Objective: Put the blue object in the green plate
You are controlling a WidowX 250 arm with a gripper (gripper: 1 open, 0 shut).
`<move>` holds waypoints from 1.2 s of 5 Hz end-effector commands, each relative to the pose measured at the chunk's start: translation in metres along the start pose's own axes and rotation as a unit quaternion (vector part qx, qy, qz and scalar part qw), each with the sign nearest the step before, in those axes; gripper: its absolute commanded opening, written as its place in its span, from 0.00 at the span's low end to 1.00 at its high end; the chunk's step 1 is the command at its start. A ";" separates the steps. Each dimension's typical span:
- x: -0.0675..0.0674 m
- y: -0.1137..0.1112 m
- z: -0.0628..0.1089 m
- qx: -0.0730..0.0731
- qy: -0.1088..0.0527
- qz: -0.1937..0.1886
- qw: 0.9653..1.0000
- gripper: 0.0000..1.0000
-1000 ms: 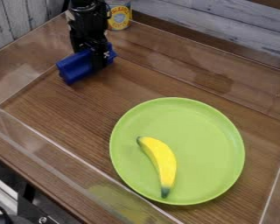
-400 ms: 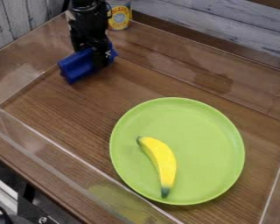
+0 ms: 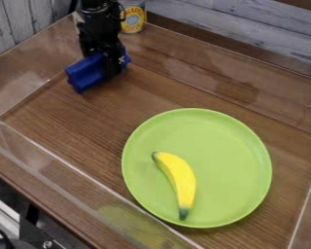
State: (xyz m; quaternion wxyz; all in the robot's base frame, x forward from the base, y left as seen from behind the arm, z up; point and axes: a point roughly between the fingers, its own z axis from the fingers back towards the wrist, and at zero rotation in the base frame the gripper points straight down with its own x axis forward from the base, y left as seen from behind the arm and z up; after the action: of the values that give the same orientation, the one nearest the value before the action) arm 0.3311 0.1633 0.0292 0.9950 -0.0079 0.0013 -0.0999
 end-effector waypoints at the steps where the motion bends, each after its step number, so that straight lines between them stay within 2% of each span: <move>1: 0.003 -0.004 0.001 0.003 -0.003 -0.003 1.000 0.00; 6: 0.007 -0.015 0.001 0.007 -0.003 0.003 1.000 0.00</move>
State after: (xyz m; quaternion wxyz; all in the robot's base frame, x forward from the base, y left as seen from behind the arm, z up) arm 0.3322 0.1516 0.0241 0.9961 -0.0063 0.0044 -0.0884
